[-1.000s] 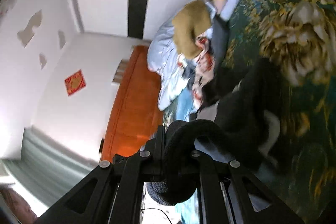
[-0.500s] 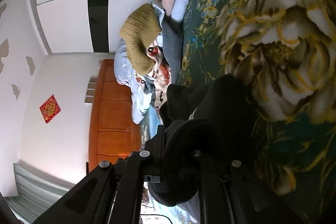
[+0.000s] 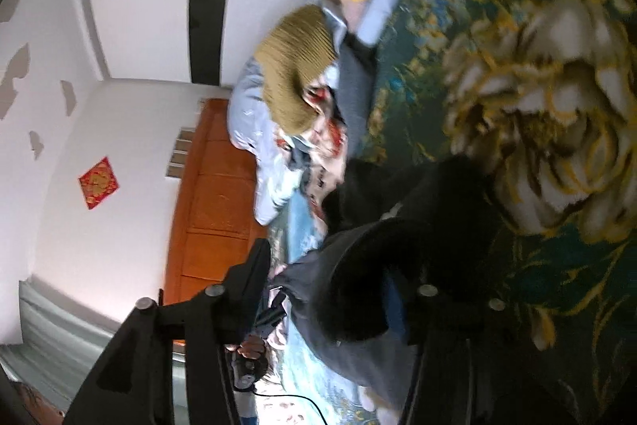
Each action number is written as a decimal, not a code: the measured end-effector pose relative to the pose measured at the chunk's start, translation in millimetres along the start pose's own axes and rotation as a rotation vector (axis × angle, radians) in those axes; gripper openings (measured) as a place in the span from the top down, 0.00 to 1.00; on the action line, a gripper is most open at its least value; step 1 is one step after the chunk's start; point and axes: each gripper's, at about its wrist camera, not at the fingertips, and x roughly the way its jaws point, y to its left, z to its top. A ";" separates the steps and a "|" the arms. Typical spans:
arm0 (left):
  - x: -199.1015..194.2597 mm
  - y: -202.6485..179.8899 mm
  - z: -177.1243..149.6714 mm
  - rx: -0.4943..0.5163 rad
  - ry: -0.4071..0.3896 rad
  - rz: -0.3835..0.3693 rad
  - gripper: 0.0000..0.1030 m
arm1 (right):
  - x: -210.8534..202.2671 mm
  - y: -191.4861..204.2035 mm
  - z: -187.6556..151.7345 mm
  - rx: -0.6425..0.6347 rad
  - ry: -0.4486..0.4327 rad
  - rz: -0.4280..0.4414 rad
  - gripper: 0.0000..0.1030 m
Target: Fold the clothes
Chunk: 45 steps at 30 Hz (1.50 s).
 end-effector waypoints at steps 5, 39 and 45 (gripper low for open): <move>-21.0 6.3 0.7 0.071 -0.051 0.063 0.36 | -28.6 9.9 2.0 -0.050 -0.061 -0.013 0.46; 36.2 -42.3 -8.7 0.385 -0.015 0.102 0.91 | 43.3 41.9 27.8 -0.313 -0.073 -0.256 0.92; 67.4 -12.6 9.5 0.333 0.025 0.292 0.91 | 48.9 19.1 56.7 -0.230 -0.109 -0.294 0.92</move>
